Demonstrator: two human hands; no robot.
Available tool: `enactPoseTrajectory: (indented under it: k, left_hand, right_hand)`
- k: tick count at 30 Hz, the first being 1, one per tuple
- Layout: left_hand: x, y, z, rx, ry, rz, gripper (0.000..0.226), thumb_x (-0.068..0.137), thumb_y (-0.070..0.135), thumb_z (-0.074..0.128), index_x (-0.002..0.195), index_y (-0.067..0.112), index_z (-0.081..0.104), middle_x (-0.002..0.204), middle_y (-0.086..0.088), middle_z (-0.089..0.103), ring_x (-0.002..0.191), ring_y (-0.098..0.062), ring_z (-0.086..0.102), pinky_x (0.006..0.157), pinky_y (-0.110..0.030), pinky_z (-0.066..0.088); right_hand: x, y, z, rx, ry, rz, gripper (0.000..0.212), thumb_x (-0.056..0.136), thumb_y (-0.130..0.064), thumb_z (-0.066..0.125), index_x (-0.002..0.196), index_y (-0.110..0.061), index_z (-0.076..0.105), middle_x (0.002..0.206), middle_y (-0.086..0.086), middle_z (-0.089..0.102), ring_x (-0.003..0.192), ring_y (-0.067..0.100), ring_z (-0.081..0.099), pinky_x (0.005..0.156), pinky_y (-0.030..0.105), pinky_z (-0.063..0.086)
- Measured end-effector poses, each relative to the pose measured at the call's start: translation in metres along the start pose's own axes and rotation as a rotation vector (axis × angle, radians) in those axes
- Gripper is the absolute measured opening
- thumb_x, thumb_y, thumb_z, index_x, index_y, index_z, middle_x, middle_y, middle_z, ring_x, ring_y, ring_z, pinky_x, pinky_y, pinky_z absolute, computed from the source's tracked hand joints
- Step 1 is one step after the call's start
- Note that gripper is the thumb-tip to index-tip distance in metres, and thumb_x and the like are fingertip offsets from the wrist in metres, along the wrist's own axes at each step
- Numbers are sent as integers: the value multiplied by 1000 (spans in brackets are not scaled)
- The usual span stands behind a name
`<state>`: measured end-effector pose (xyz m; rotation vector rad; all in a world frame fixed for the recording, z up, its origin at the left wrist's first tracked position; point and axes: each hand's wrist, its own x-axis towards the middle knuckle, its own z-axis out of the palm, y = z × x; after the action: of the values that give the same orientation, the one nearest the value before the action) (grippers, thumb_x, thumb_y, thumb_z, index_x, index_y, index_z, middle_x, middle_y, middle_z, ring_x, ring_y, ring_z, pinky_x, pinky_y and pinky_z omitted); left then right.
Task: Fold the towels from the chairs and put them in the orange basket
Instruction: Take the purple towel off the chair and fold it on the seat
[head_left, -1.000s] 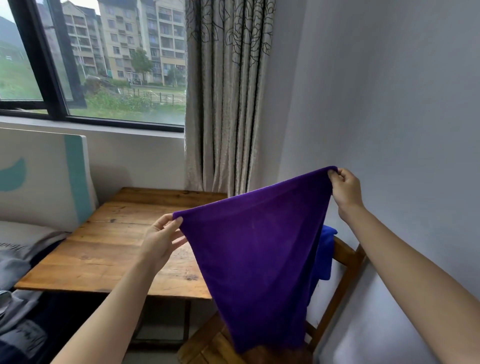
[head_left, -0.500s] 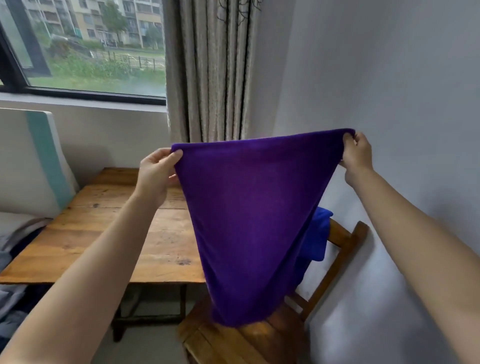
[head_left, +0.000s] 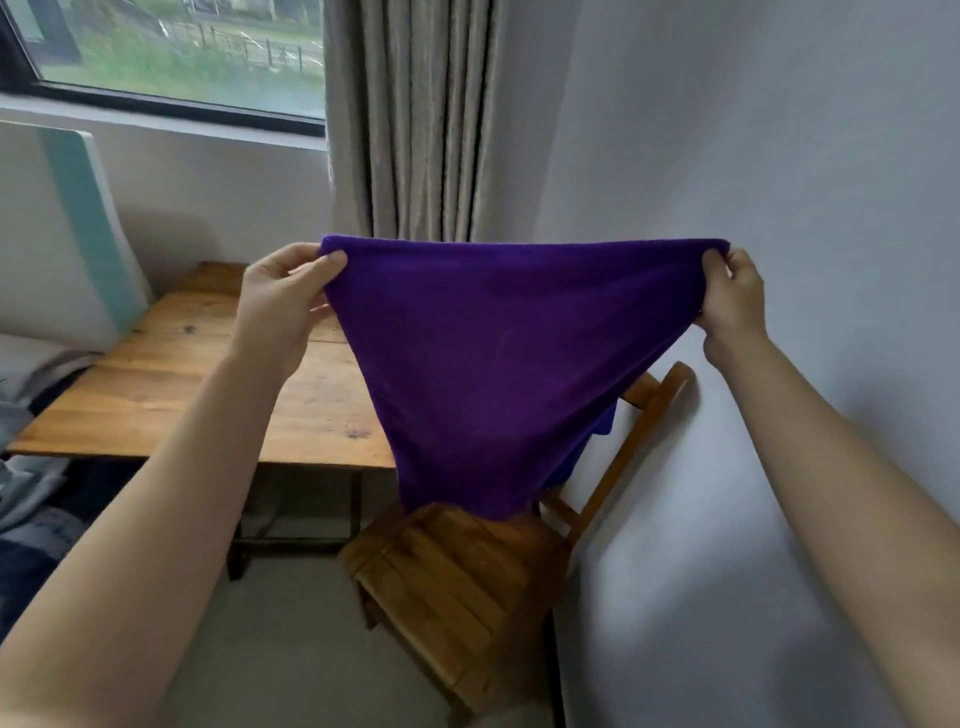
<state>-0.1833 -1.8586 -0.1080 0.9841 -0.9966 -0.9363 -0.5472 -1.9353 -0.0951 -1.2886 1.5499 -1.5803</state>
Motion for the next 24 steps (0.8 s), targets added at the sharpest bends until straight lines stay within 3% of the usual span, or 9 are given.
enactPoseTrajectory:
  k: [4, 7, 9, 11, 14, 19, 22, 24]
  left_hand:
    - [-65, -19, -15, 54, 14, -78, 40, 88, 5, 55, 61, 28, 73, 60, 10, 68, 59, -3, 63, 57, -17, 53]
    - [-107, -39, -29, 65, 50, -171, 37, 89, 3, 55, 62, 24, 72, 60, 8, 68, 58, -3, 64, 54, -16, 53]
    - [-134, -58, -37, 62, 88, -252, 30, 89, 2, 54, 68, 19, 68, 60, 6, 69, 56, -4, 64, 52, -15, 52]
    - [-157, -81, -46, 98, 120, -322, 19, 89, 1, 54, 77, 13, 63, 59, 4, 69, 54, -4, 63, 51, -15, 51]
    - [-185, -120, -61, 195, 153, -429, 10, 89, 5, 57, 84, 11, 64, 71, -5, 69, 62, -11, 66, 56, -22, 53]
    - [-212, -180, -70, 344, 105, -643, 9, 93, 12, 53, 92, 10, 62, 87, -14, 68, 78, -22, 65, 65, -30, 51]
    - [-210, -208, -70, 341, 115, -744, 10, 94, 9, 50, 91, 9, 60, 88, -14, 67, 76, -22, 64, 56, -24, 53]
    - [-203, -225, -72, 363, 120, -794, 11, 94, 8, 49, 91, 10, 60, 87, -12, 67, 79, -24, 64, 58, -25, 52]
  right_hand:
    - [-42, 22, -18, -15, -43, 56, 24, 98, -23, 40, 74, -25, 45, 76, -7, 48, 68, 8, 43, 61, 23, 36]
    - [-81, 47, -28, -34, -60, 124, 26, 98, -24, 42, 72, -22, 43, 73, -6, 46, 63, 6, 39, 55, 20, 32]
    - [-108, 71, -33, -53, -73, 183, 22, 98, -25, 42, 77, -21, 48, 80, -4, 50, 67, 6, 43, 57, 20, 35]
    - [-133, 100, -37, -83, -90, 260, 16, 99, -26, 41, 93, -18, 53, 92, -1, 54, 75, 9, 49, 62, 21, 40]
    - [-166, 144, -42, -121, -114, 389, 26, 99, -22, 39, 117, -9, 52, 107, 7, 56, 92, 19, 54, 70, 27, 45]
    - [-201, 210, -45, -222, -141, 562, 20, 99, -19, 40, 110, -7, 53, 111, 16, 59, 90, 22, 55, 59, 24, 44]
    - [-210, 241, -40, -282, -170, 652, 27, 100, -19, 39, 118, -4, 51, 109, 16, 59, 93, 24, 56, 61, 25, 46]
    - [-210, 258, -34, -318, -181, 694, 25, 100, -19, 38, 114, -4, 51, 104, 15, 59, 90, 25, 56, 68, 30, 48]
